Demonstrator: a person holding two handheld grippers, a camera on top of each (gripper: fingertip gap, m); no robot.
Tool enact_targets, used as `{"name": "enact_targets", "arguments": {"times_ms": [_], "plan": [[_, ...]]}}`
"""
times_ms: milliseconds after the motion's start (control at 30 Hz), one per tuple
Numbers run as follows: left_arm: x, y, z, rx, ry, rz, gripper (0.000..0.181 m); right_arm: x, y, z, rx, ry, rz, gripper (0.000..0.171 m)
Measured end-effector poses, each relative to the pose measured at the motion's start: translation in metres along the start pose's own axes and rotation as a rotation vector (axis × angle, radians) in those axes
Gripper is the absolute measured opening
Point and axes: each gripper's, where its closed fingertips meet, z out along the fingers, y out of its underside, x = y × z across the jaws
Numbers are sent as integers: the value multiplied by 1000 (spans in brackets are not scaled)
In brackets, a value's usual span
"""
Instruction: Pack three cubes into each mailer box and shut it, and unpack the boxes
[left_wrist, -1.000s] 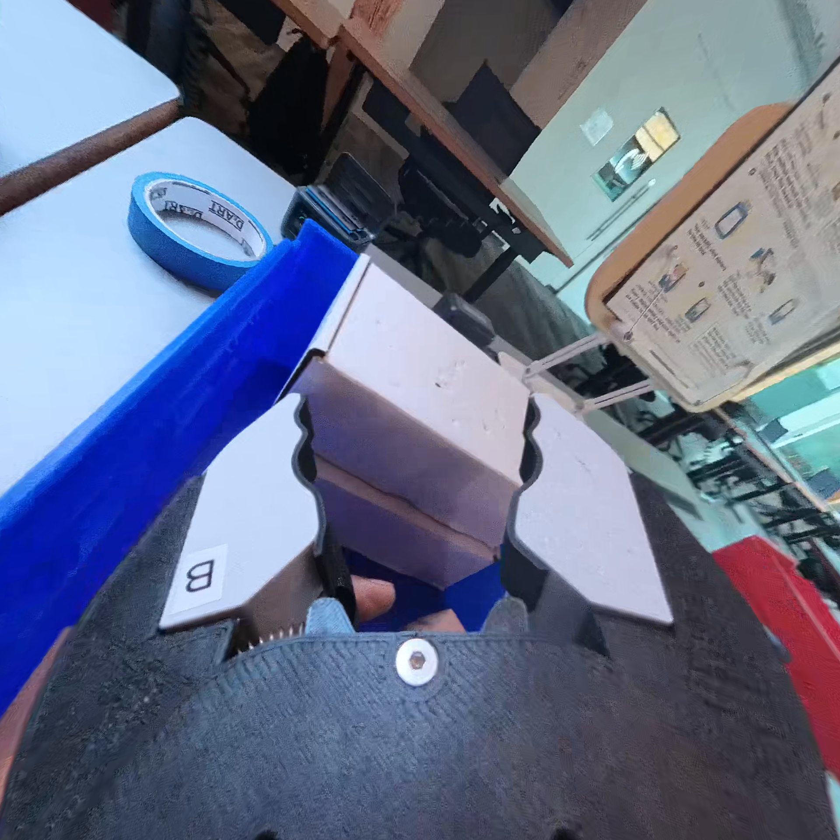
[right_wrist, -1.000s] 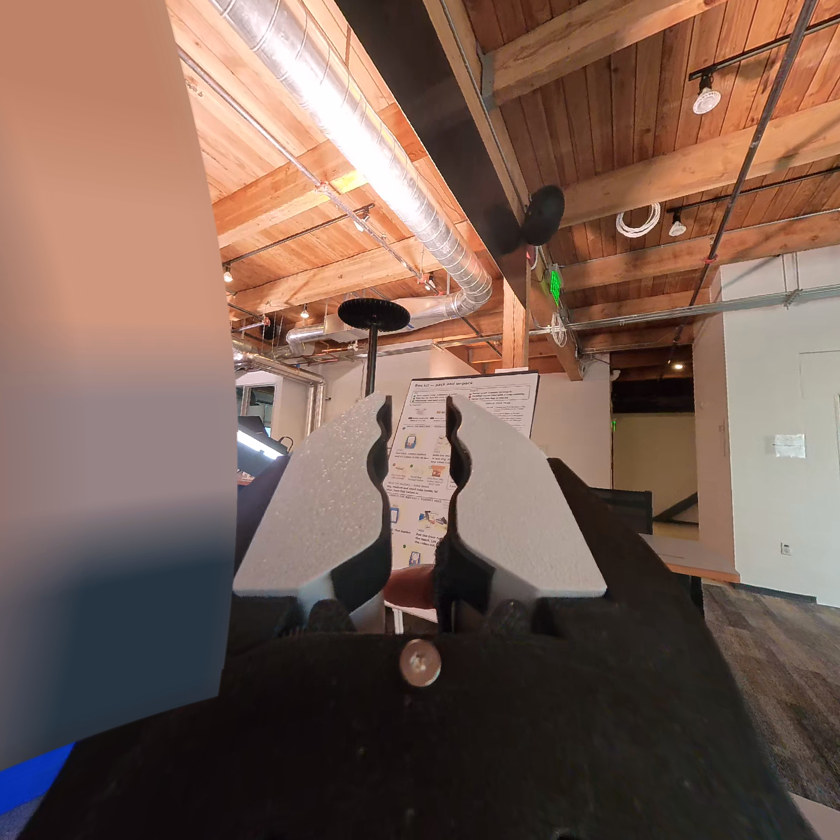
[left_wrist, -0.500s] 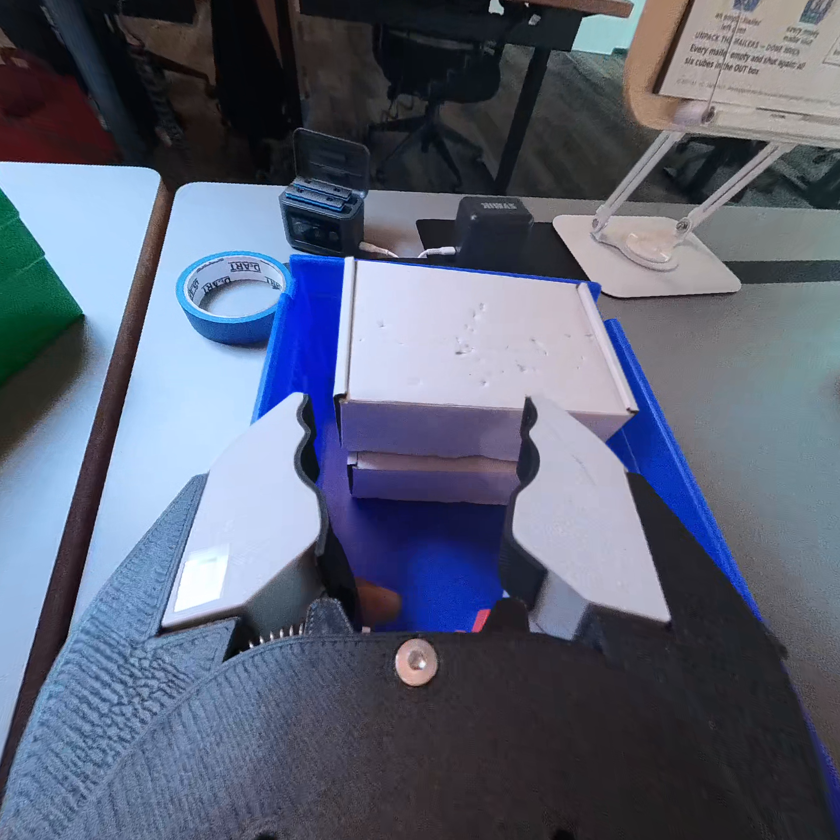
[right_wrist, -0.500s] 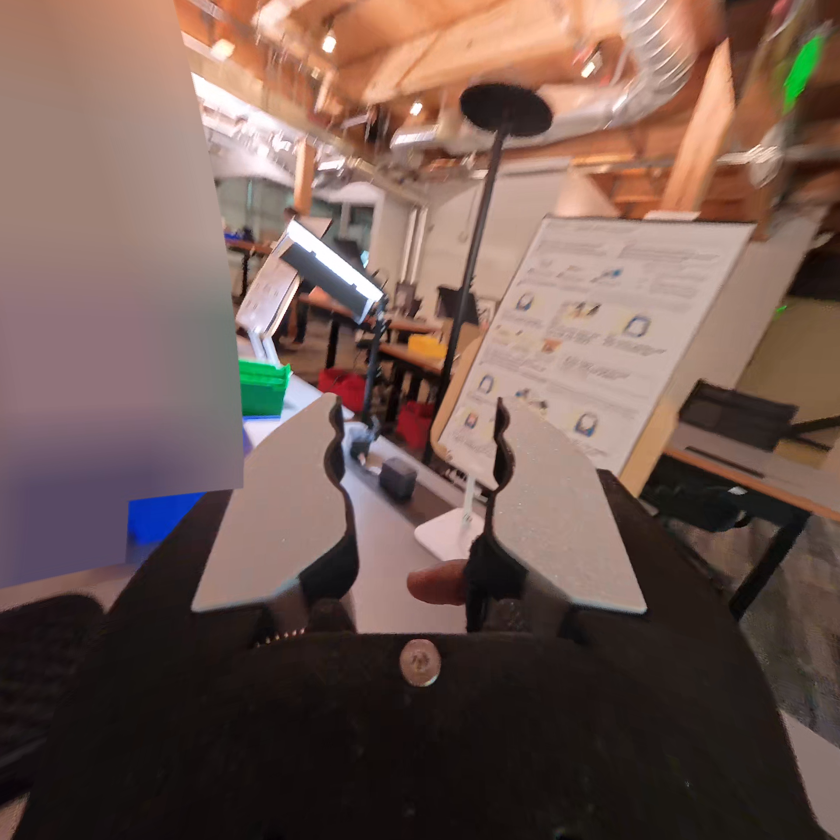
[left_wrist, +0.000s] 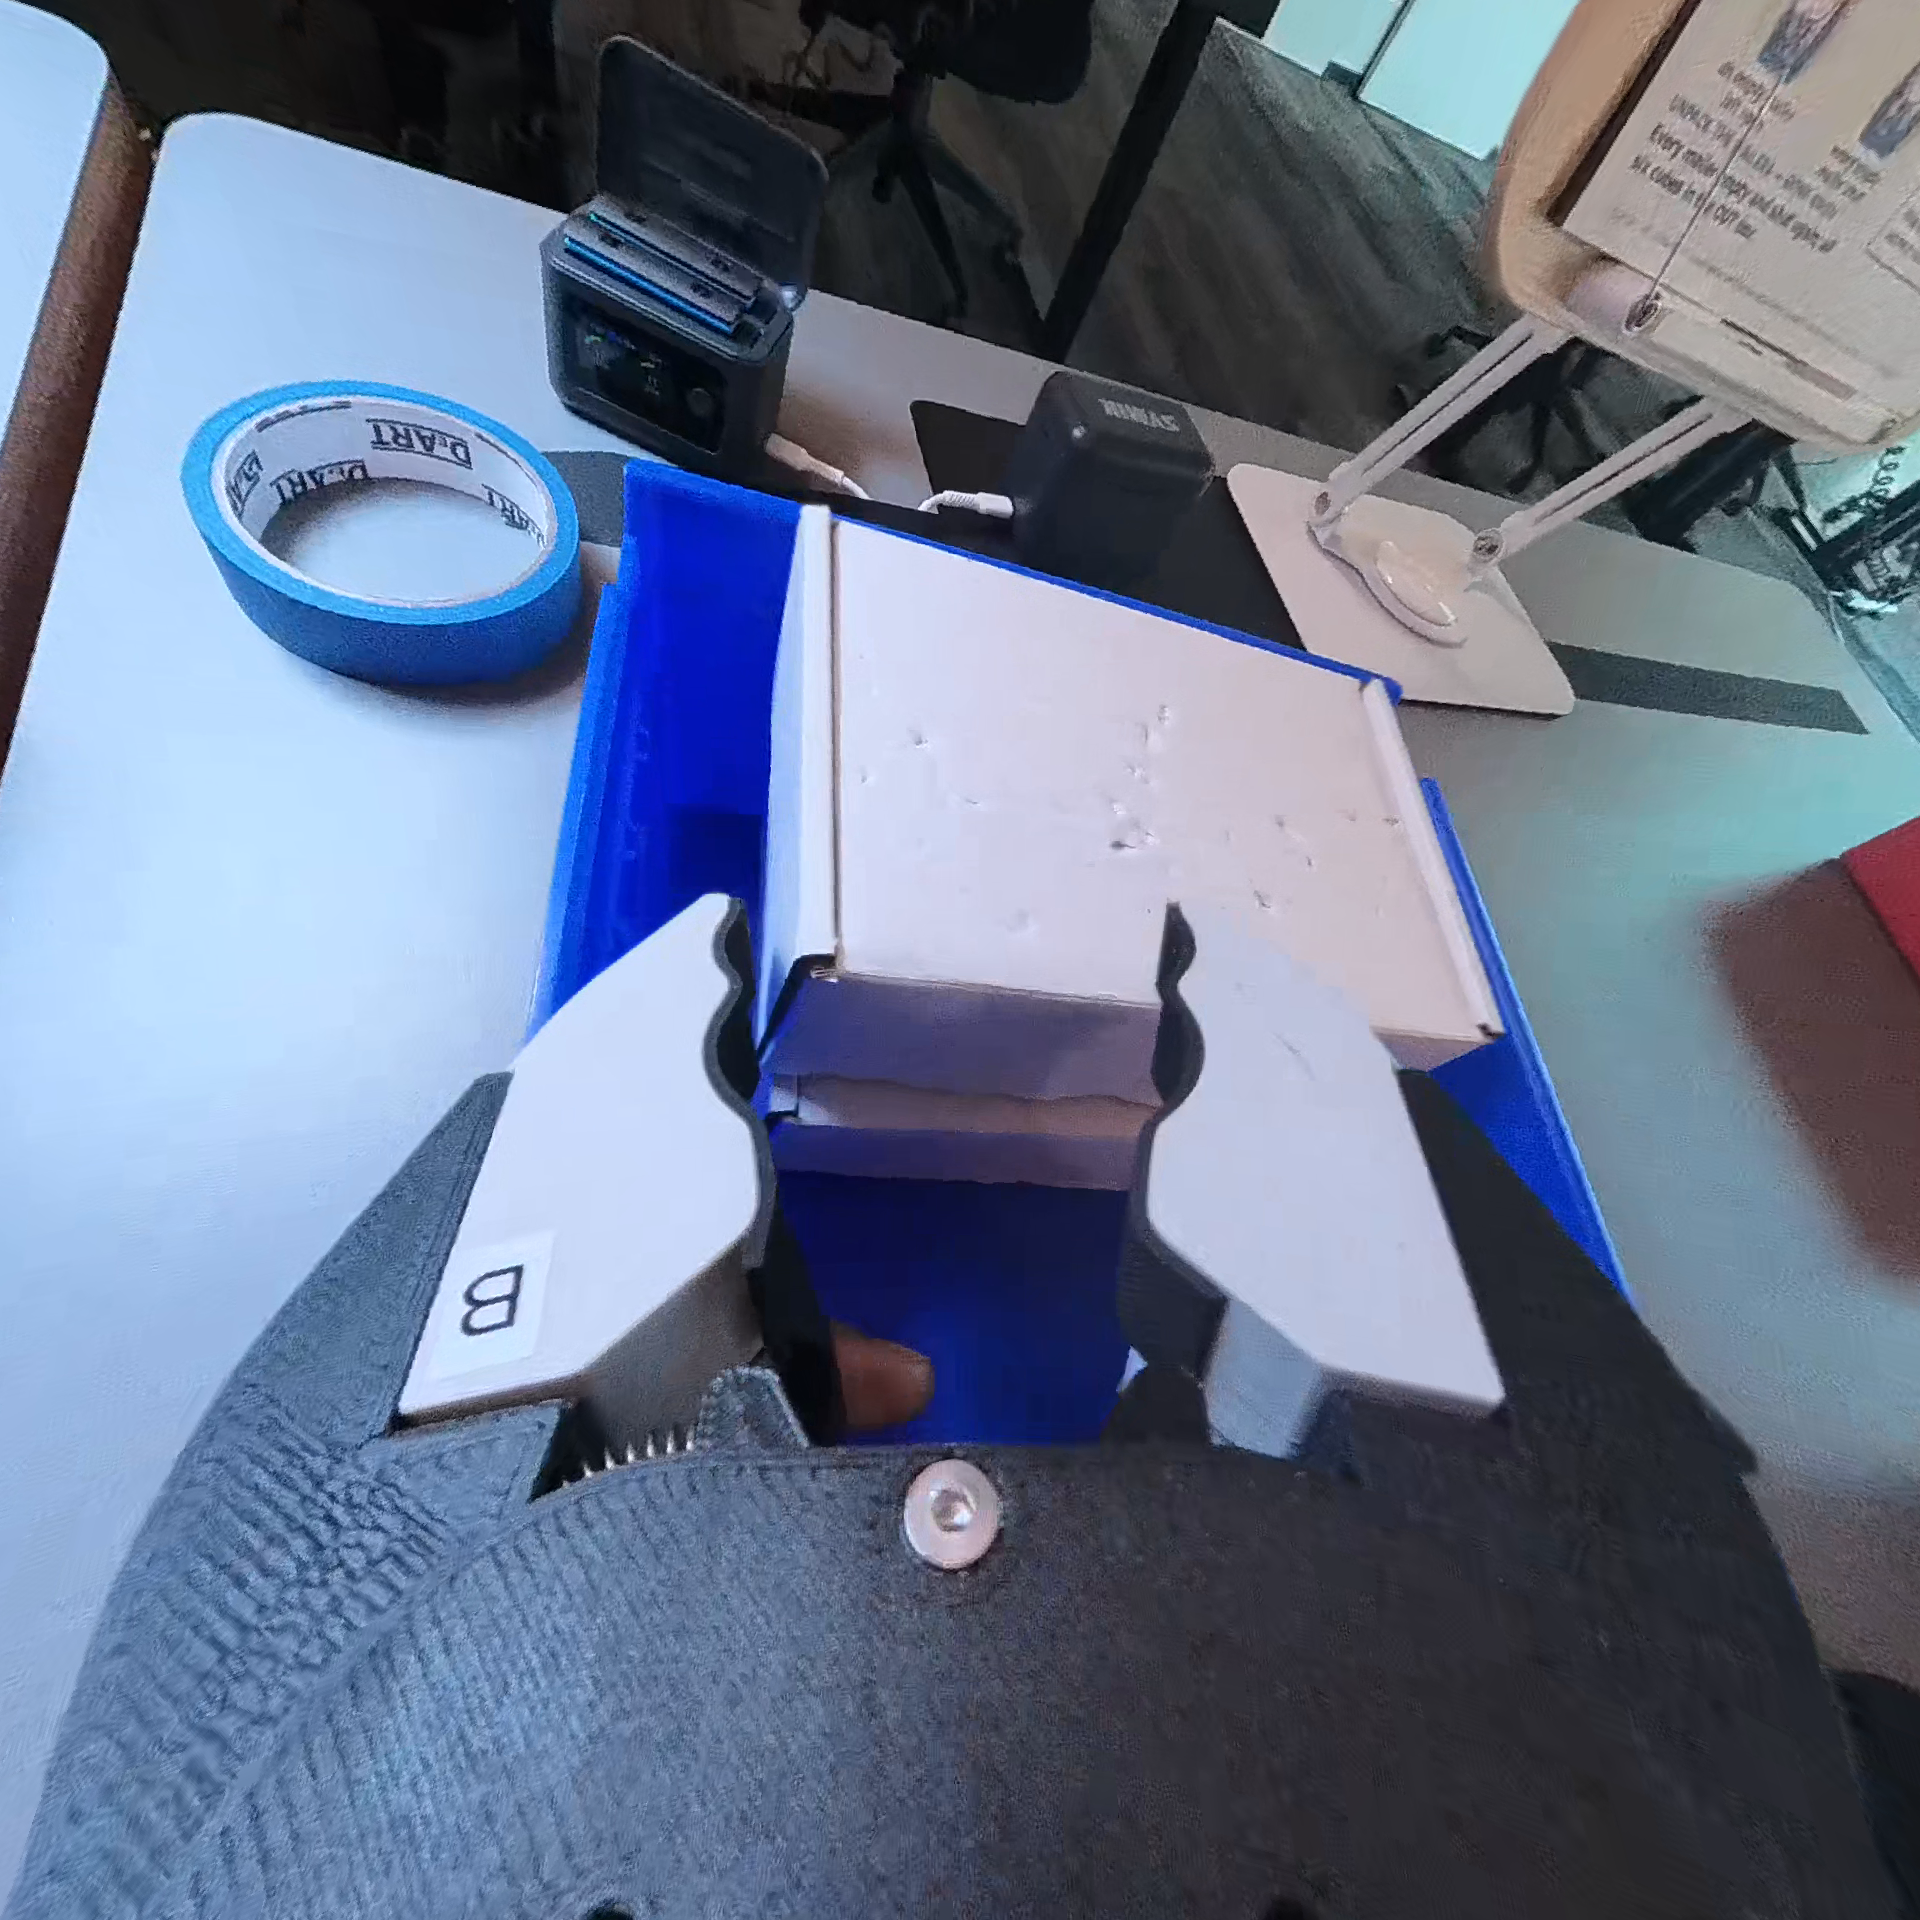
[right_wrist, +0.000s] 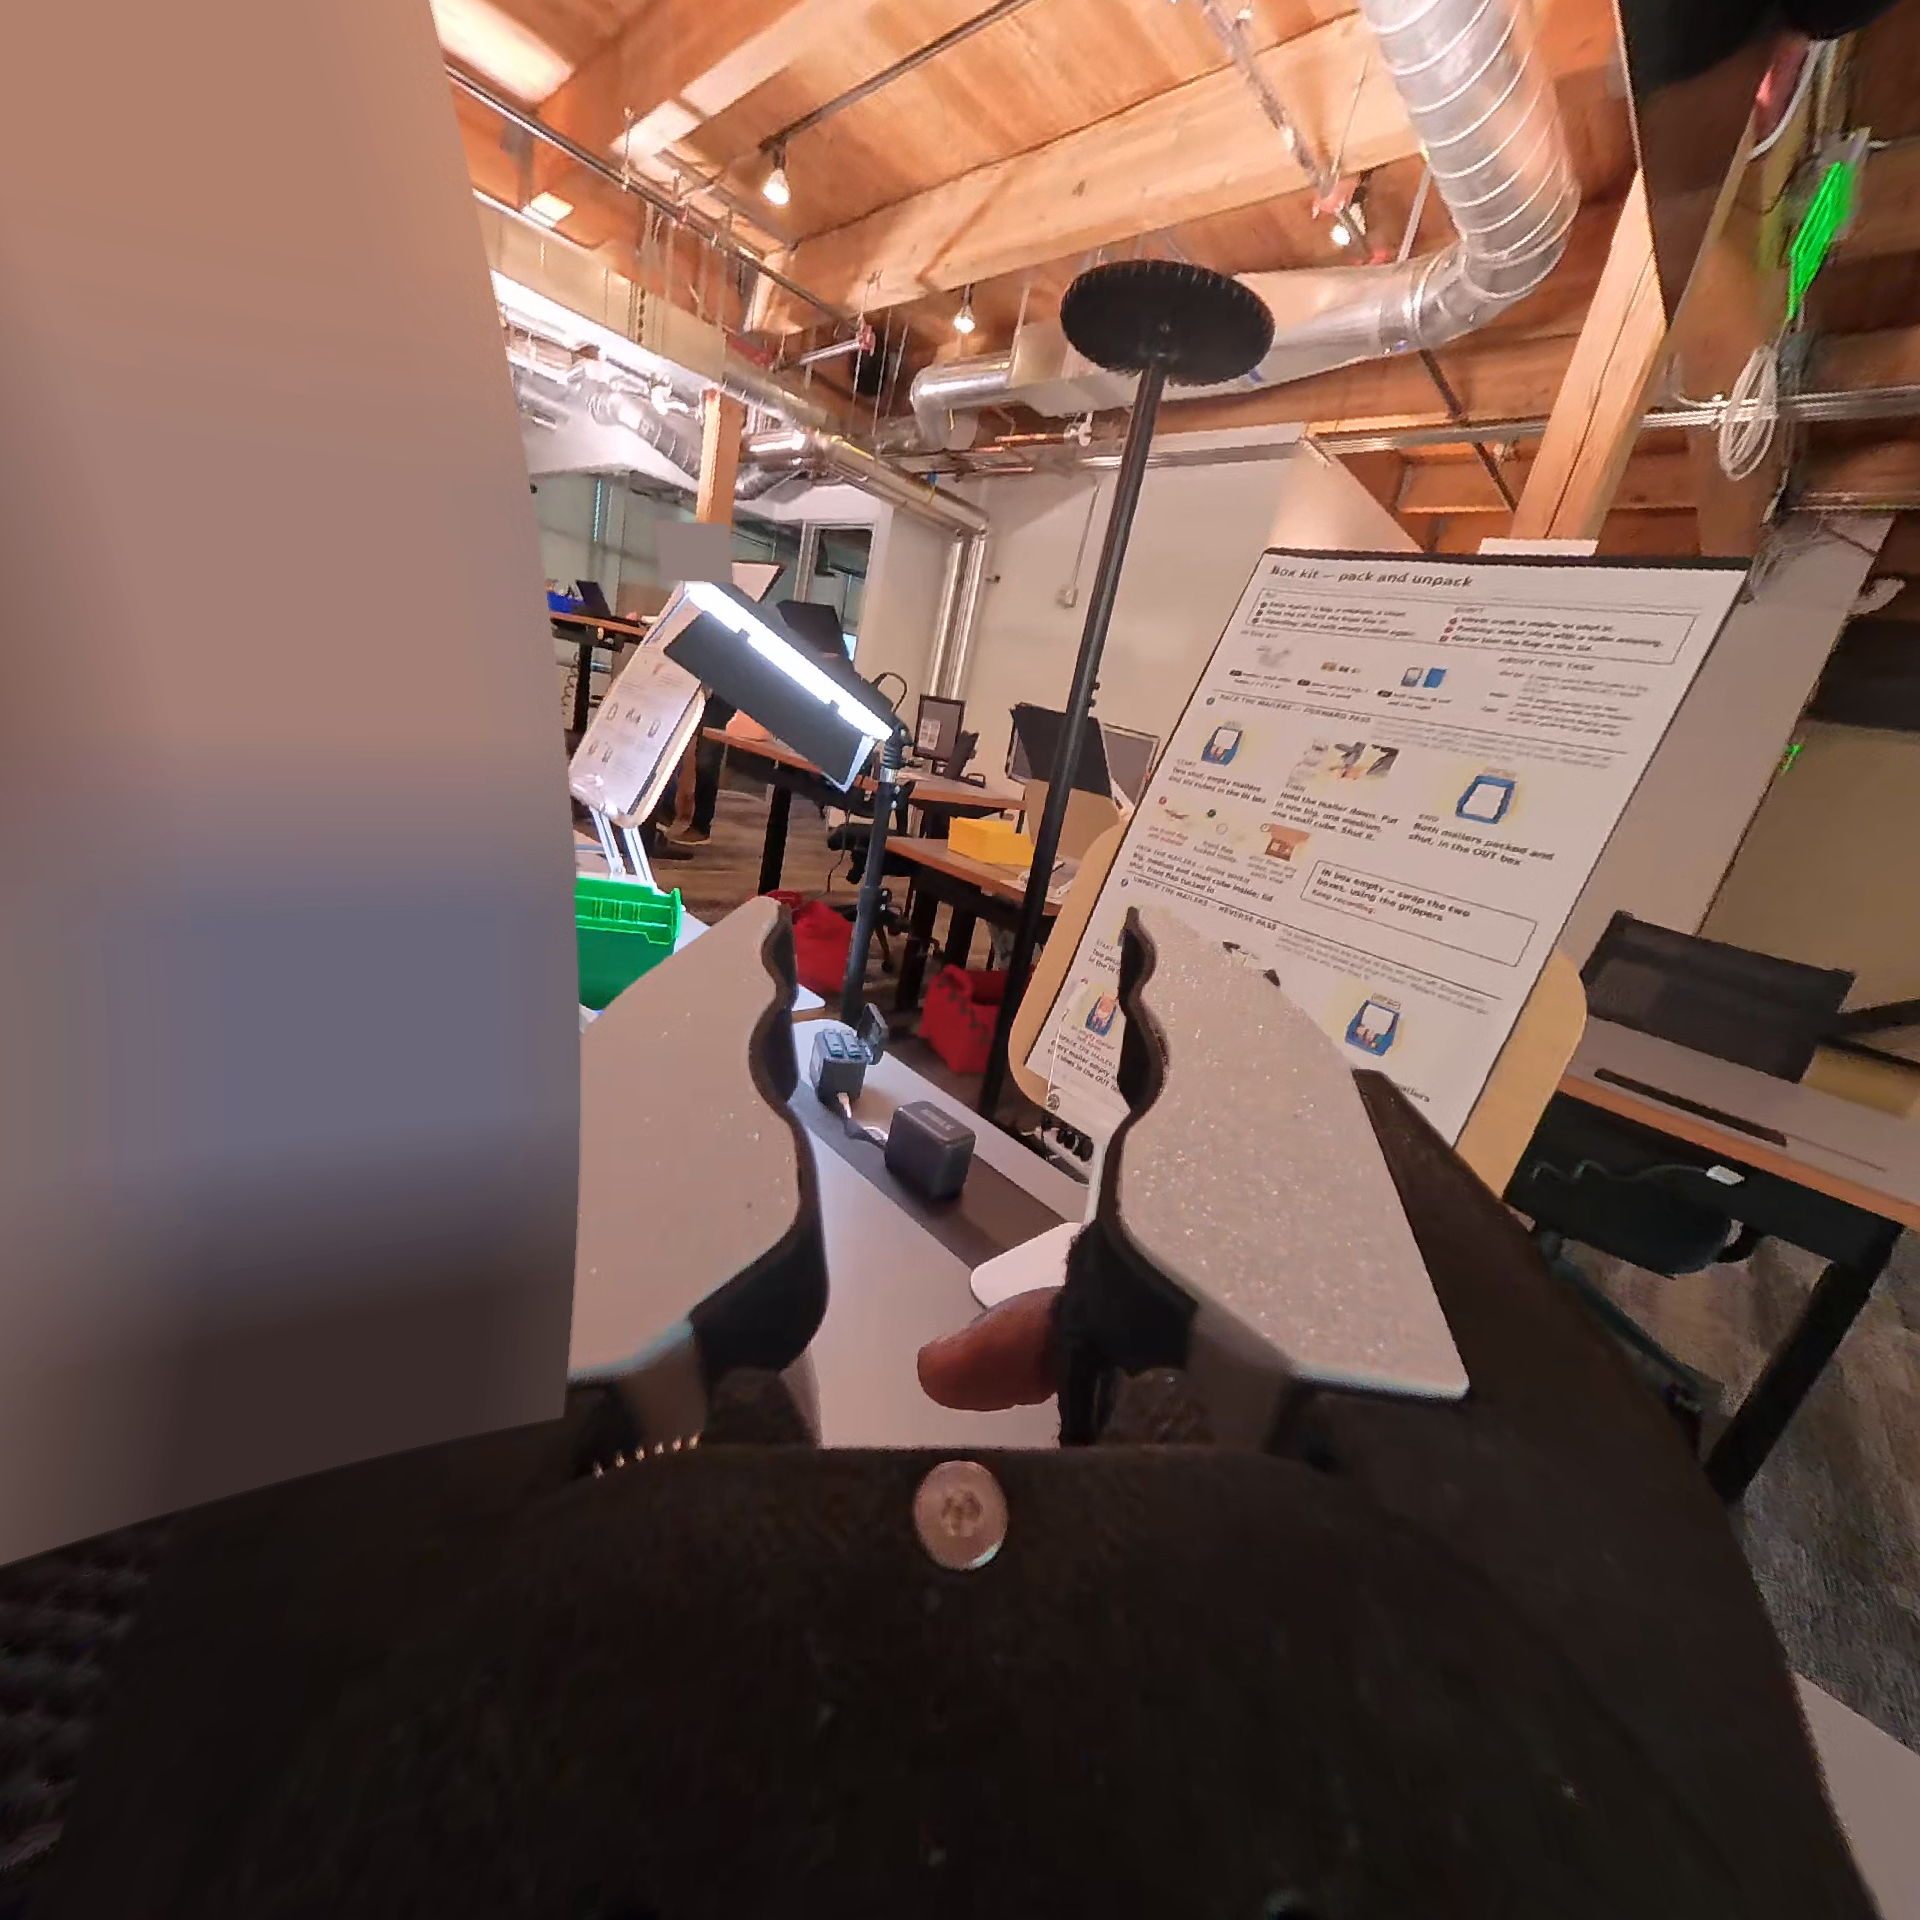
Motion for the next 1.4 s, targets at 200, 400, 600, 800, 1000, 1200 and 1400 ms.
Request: {"name": "enact_targets", "arguments": {"times_ms": [200, 400, 600, 800, 1000, 1200, 1400], "plan": [[3, -9, 2, 41, -18, -19, 47, 6, 1, 0, 3, 26, -7, 59], [27, -41, -22, 213, 66, -20, 28, 11, -5, -5, 38, 55, -6, 56], [84, -75, -44, 378, 144, 114, 27, 12, -9, -7, 58, 71, -14, 53], [146, -89, -42, 431, 33, 473, 27, 14, -10, -8, 61, 86, -18, 52], [173, -80, -39, 489, -156, 774, 27, 16, -14, -13, 81, 96, -18, 50], [180, -78, -37, 606, -368, 974, 29, 16, -16, -14, 96, 98, -15, 49], [181, -82, -31, 567, -561, 1238, 20, 16, -19, -15, 112, 103, -18, 48]]}}
